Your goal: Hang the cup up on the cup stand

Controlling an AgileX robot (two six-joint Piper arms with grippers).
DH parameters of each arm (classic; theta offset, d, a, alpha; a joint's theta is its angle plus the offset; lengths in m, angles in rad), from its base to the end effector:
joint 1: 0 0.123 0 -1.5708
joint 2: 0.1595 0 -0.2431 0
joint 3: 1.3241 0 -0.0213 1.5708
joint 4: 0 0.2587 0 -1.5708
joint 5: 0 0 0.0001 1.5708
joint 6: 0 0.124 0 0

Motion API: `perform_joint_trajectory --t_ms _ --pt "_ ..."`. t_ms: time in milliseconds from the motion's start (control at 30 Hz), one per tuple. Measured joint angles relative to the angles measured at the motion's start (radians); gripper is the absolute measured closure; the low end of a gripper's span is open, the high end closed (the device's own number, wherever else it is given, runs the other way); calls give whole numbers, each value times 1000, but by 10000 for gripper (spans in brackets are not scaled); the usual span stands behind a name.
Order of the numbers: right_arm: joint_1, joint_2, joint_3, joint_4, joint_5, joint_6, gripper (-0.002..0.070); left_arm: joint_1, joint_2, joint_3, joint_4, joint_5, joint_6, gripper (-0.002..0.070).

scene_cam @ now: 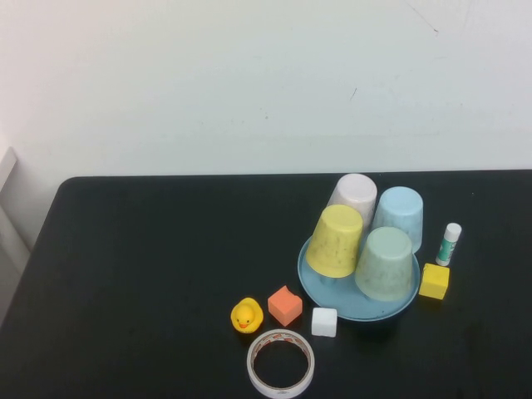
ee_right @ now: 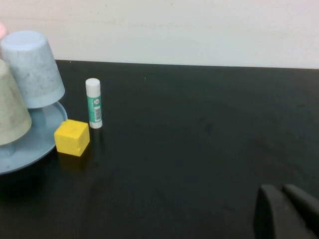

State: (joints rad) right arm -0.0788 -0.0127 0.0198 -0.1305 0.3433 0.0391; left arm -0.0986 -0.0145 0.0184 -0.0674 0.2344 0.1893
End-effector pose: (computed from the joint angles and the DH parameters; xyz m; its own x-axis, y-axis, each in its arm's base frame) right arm 0.1345 -0.0161 0.1685 -0.2660 -0.0629 -0.9619 0.0989 0.9908 -0.0922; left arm 0.1372 -0.0155 0.1822 -0.1341 0.1373 -0.9814 0.1314 0.9841 0.1197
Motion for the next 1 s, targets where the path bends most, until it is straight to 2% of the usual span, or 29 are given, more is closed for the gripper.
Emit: perform_joint_trajectory --t_ms 267,1000 --pt "0 0 0 0 0 0 678 49 0 0 -4 52 -14 677" --pt "0 0 -2 0 0 0 678 57 0 0 -6 68 -37 677"
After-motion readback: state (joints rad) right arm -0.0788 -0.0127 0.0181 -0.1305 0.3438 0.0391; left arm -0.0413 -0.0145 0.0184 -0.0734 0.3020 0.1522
